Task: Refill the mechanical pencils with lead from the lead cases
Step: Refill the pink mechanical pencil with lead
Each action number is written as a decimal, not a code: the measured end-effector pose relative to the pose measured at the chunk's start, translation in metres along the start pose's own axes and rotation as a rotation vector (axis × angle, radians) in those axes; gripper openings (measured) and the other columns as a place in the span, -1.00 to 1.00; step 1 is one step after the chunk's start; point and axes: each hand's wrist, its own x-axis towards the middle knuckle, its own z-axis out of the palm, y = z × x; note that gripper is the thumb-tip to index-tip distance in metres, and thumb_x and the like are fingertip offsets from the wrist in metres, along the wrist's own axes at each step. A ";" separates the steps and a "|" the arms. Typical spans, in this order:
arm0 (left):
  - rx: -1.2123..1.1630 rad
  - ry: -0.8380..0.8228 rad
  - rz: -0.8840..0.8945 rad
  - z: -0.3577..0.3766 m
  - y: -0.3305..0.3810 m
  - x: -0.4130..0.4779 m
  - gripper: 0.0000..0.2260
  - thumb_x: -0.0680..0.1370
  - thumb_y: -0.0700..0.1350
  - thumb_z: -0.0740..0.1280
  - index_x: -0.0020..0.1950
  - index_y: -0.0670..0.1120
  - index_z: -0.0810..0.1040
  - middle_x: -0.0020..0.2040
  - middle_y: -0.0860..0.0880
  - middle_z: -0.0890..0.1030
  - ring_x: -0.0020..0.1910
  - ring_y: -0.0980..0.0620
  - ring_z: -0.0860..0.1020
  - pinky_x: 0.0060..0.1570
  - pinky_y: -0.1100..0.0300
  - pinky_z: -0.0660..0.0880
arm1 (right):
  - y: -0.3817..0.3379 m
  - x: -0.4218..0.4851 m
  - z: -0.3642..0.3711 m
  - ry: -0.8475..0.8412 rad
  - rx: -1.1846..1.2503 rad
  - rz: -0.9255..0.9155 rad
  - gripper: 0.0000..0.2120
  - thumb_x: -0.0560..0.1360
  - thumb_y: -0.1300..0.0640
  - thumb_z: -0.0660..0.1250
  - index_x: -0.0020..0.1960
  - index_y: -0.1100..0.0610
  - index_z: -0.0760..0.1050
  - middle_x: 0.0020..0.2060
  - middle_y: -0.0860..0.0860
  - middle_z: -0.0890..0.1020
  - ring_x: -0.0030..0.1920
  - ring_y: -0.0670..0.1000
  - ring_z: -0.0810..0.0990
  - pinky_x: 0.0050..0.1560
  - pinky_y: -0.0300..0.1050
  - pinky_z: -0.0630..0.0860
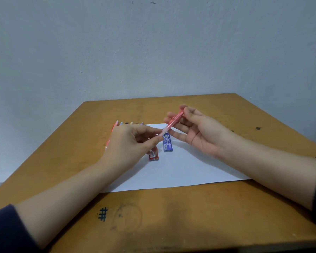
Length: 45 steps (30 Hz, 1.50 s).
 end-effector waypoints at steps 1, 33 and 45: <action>-0.085 -0.016 -0.051 0.002 0.005 -0.002 -0.86 0.46 -0.24 0.44 -0.08 0.00 0.67 -0.32 -0.02 0.69 -0.39 0.05 0.64 -0.21 0.16 0.61 | 0.001 0.001 0.002 -0.008 0.048 0.011 -0.83 0.64 0.18 0.09 -0.03 0.13 0.43 -0.26 0.15 0.66 -0.22 0.10 0.69 -0.11 0.11 0.61; -1.447 -0.901 -0.606 0.005 -0.005 0.008 -0.24 0.59 0.26 -0.08 0.42 -0.42 0.20 0.41 -0.44 0.24 0.41 -0.39 0.24 0.43 -0.03 0.27 | -0.019 0.046 0.039 0.055 0.398 0.044 -0.87 0.26 0.27 0.03 -0.45 0.14 0.22 -0.65 -0.04 0.10 -0.71 -0.05 0.06 -0.63 -0.37 -0.02; -1.423 -0.955 -0.577 0.006 -0.008 0.009 -0.24 0.58 0.27 -0.07 0.40 -0.40 0.28 0.37 -0.43 0.33 0.37 -0.38 0.32 0.38 -0.02 0.34 | -0.018 0.044 0.039 0.073 0.402 0.043 -0.90 0.27 0.29 0.01 -0.38 0.15 0.25 -0.66 -0.04 0.11 -0.72 -0.06 0.07 -0.66 -0.37 -0.01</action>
